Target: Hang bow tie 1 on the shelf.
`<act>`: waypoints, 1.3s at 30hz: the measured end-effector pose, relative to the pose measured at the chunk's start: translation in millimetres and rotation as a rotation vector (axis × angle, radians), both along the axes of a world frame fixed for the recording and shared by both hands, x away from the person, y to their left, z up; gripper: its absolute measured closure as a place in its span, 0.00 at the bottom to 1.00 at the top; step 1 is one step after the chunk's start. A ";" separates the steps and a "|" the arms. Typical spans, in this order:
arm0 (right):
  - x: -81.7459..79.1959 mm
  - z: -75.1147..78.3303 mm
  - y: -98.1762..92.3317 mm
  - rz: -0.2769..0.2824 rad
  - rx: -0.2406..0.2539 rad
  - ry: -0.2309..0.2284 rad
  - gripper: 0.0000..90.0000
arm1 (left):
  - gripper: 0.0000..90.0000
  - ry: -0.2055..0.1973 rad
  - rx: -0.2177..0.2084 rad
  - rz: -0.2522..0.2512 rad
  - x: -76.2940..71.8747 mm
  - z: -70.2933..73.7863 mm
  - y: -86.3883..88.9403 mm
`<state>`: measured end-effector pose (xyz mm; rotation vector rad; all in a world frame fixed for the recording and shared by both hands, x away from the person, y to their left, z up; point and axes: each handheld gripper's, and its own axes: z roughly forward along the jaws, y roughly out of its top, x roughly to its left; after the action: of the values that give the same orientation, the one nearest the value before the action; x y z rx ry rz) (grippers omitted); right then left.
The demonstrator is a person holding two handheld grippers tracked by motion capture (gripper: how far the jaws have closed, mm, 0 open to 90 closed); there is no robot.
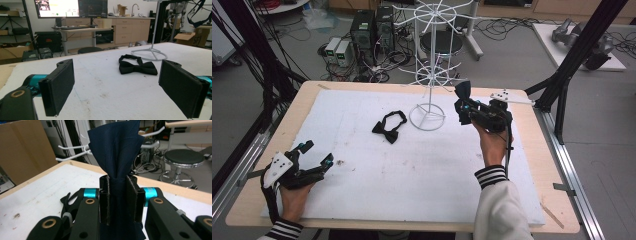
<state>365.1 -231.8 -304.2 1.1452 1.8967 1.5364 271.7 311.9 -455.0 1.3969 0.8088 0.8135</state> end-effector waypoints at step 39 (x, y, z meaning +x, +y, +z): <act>5.0 37.9 22.0 -0.018 -0.001 -0.071 0.83 | 0.15 0.001 -0.001 0.001 0.1 -0.1 0.3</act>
<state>370.0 -209.7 -266.3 1.0902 1.8352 1.5460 271.8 312.1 -455.0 1.3963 0.8105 0.8132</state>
